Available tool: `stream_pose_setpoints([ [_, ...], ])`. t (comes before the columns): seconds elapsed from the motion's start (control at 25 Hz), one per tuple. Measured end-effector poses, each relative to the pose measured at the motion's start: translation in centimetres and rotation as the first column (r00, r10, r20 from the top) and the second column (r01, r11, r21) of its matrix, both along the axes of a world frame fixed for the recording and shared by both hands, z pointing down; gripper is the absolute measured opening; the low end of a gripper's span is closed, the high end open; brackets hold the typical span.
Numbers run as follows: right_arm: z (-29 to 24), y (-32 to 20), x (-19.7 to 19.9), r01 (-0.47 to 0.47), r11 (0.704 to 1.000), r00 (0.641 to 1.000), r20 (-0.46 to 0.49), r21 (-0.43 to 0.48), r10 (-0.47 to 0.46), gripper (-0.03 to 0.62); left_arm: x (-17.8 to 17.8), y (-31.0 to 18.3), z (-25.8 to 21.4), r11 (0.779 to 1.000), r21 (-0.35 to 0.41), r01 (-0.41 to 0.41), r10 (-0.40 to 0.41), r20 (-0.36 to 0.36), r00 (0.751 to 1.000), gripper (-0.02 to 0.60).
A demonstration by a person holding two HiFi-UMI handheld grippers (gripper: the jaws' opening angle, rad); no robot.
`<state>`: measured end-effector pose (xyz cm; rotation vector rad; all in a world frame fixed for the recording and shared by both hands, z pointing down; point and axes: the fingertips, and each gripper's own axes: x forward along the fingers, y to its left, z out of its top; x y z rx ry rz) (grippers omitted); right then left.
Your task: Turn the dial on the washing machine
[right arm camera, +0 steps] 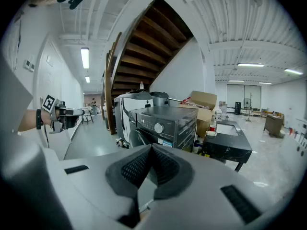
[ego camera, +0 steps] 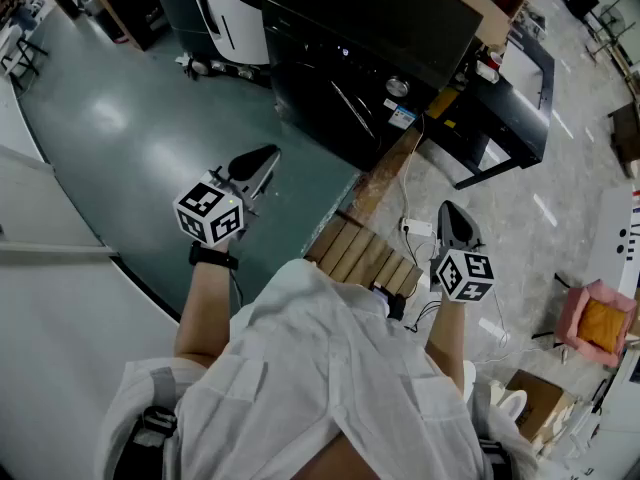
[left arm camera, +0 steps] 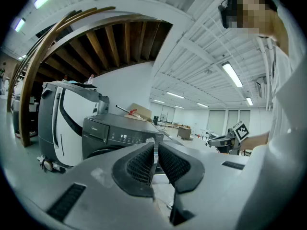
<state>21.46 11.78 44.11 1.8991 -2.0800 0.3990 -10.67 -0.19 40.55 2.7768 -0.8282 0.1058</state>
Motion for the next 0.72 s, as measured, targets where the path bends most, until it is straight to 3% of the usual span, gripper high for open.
stream_pose_setpoints([
  [0.52, -0.3, 0.8, 0.7, -0.017, 1.000, 1.000, 0.018, 0.010, 0.017, 0.000, 1.0, 0.3, 0.0, 1.000, -0.012, -0.028, 0.028, -0.006, 1.000, 0.029],
  [0.72, -0.7, -0.6, -0.4, 0.003, 1.000, 0.999, 0.042, 0.031, -0.004, 0.002, -0.4, -0.6, 0.2, 1.000, -0.024, -0.011, 0.011, -0.013, 1.000, 0.029],
])
